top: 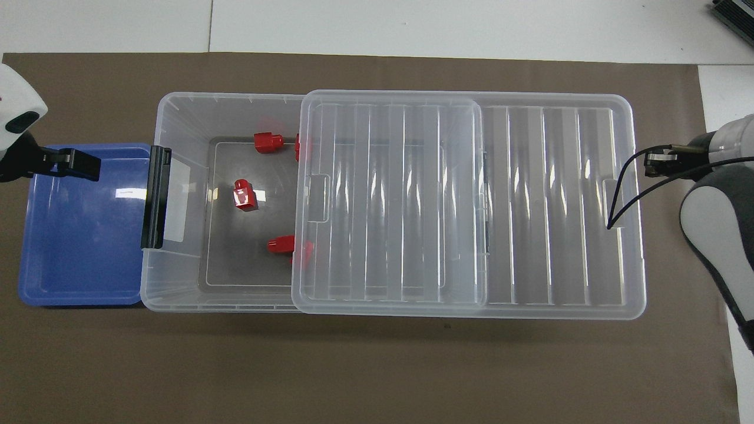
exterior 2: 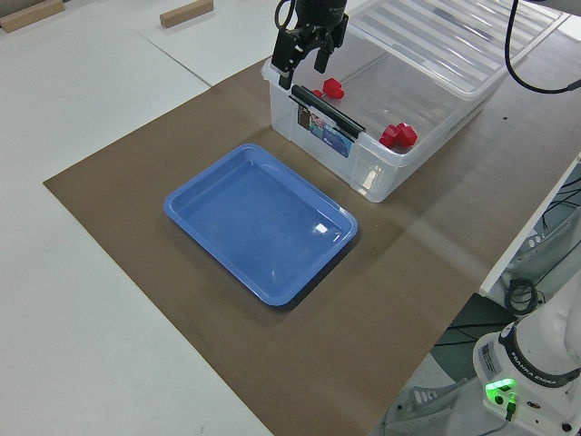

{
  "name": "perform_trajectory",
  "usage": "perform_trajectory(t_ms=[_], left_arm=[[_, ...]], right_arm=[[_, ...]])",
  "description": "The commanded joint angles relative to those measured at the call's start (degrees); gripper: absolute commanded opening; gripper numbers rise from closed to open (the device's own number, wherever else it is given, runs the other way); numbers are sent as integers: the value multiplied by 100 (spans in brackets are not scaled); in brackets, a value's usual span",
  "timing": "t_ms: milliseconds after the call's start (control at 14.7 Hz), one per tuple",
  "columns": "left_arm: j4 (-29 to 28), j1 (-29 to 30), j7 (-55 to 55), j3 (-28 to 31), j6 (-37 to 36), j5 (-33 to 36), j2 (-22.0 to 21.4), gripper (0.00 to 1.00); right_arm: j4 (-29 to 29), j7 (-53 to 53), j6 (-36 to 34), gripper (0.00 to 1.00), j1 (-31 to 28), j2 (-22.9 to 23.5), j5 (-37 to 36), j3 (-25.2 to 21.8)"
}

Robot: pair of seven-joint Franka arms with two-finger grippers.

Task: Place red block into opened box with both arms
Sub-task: 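Slide the clear lid back over the box with the right gripper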

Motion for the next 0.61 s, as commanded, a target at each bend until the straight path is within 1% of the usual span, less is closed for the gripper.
perform_trajectory(t_ms=[0, 273, 409, 545], left_arm=[[-233, -15, 145, -33, 74, -56, -164, 100], [-268, 20, 162, -33, 13, -56, -270, 100], [-155, 29, 215, -16, 12, -55, -288, 100], [-84, -6, 206, -42, -206, -56, -323, 100]], right_arm=[[-103, 102, 180, 0, -40, 6, 19, 43], [-130, 85, 65, 0, 30, -11, 19, 43], [-130, 85, 30, 0, 57, -11, 19, 60], [-130, 85, -101, 0, 66, -29, 19, 104]])
